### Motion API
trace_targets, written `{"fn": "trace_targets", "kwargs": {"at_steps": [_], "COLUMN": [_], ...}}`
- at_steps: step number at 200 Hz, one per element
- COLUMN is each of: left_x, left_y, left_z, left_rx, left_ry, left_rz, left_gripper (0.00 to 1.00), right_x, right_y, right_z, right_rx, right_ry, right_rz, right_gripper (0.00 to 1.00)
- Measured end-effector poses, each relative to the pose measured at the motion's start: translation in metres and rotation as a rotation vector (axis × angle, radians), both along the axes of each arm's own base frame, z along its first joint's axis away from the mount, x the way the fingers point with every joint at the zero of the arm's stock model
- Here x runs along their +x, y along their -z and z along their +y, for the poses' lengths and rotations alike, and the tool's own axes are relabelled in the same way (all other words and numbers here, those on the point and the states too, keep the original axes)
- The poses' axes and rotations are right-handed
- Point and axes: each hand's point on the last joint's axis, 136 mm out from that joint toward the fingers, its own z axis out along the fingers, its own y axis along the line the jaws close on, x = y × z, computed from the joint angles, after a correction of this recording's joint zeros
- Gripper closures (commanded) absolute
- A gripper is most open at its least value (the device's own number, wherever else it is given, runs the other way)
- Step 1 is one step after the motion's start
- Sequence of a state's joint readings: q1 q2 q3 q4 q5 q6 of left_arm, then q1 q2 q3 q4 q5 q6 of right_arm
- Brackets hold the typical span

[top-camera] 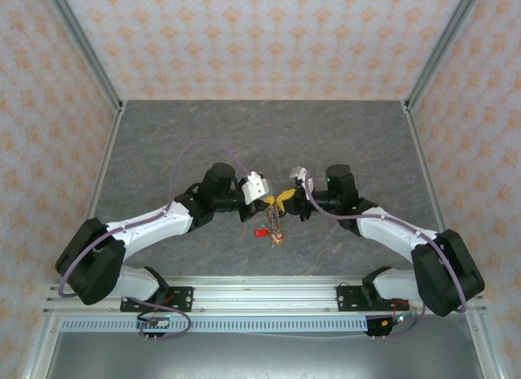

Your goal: Put the keys on the keyring

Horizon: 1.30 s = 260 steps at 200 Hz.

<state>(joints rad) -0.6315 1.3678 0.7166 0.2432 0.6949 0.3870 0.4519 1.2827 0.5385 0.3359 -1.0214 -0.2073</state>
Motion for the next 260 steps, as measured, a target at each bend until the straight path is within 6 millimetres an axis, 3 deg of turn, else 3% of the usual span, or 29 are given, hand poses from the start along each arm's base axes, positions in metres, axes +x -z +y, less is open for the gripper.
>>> {"fn": "trace_targets", "kwargs": {"at_steps": [18,40,115,188,195,231,260], "left_x": [0.001,0.002,0.011,0.016,0.016,0.015,0.013], "left_y": [0.001,0.000,0.002,0.020,0.020,0.024,0.024], "left_z": [0.001,0.001,0.007,0.005,0.005,0.003,0.002], "left_rx": [-0.017,-0.033,-0.057,-0.041,-0.040,-0.034,-0.033], "left_ry": [-0.011,-0.020,-0.069,-0.084,-0.084,-0.080,-0.074], "left_rz": [0.011,0.012,0.023,0.058,0.059,0.066,0.066], "left_gripper": [1.00,1.00,1.00,1.00,1.00,1.00,1.00], "right_x": [0.004,0.007,0.021,0.025,0.025,0.023,0.023], "right_y": [0.004,0.005,0.015,0.033,0.034,0.040,0.040], "right_z": [-0.003,-0.003,0.010,0.016,0.017,0.014,0.010], "right_rx": [0.016,0.035,0.041,-0.102,-0.116,-0.168,-0.199], "right_ry": [0.025,0.042,0.022,-0.012,-0.015,0.004,0.024], "right_rz": [0.050,0.100,0.389,0.612,0.623,0.651,0.619], "right_gripper": [0.89,1.00,1.00,1.00,0.96,0.91,0.72]}}
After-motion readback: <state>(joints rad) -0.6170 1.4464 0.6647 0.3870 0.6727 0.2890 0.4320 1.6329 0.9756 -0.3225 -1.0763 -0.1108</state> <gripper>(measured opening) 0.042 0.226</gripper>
